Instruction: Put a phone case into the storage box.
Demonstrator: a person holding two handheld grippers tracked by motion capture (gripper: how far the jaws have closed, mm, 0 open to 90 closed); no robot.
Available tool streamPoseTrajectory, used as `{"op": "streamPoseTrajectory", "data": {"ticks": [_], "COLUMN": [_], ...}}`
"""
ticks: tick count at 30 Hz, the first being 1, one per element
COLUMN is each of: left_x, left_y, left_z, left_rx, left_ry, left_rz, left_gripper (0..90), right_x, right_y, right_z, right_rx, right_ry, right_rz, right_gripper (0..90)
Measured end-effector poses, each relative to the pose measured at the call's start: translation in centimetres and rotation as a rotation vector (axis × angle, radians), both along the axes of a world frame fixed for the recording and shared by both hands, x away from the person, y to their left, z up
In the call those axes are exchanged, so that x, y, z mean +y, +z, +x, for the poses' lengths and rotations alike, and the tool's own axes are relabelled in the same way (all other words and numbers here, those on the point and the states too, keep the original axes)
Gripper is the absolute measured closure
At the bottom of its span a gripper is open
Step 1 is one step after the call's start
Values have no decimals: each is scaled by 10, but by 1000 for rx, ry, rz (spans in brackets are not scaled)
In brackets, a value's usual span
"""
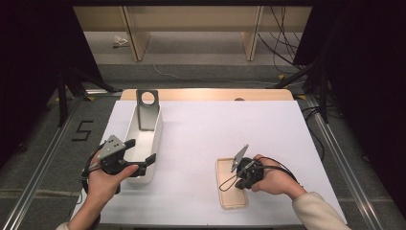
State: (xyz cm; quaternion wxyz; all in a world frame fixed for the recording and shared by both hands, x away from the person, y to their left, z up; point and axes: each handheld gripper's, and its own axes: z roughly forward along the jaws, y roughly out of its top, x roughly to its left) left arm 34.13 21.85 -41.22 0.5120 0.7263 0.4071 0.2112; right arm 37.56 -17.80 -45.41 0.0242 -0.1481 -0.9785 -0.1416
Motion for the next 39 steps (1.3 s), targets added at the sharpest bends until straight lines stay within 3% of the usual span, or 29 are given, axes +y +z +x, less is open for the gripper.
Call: {"op": "streamPoseTrajectory", "data": {"ticks": [6, 9, 12, 14, 16, 18, 21, 39], "left_x": [0, 0, 0, 0, -1, -1, -1, -2], "left_y": [0, -1, -1, -1, -1, -1, -1, -1], "left_z": [0, 0, 0, 0, 0, 0, 0, 0], "left_rx": [1, 3, 5, 6, 6, 6, 4, 5], "left_ry": [-2, -3, -5, -5, -6, -6, -8, -13], "left_rz": [2, 3, 4, 3, 3, 2, 1, 5], "left_gripper": [56, 56, 56, 56, 56, 56, 56, 55], "right_x": [2, 3, 6, 9, 12, 15, 18, 32], "right_y": [5, 10, 15, 14, 12, 12, 11, 4], "right_z": [-2, -5, -11, -15, -20, -23, -27, -42], "right_rx": [-26, -45, -63, -45, -49, -42, -53, -100], "right_ry": [20, 42, 90, 110, 146, 148, 162, 226], "right_rz": [1, 32, 14, 7, -11, -40, -58, -163], "right_gripper": [850, 789, 631, 489, 410, 295, 221, 295]}}
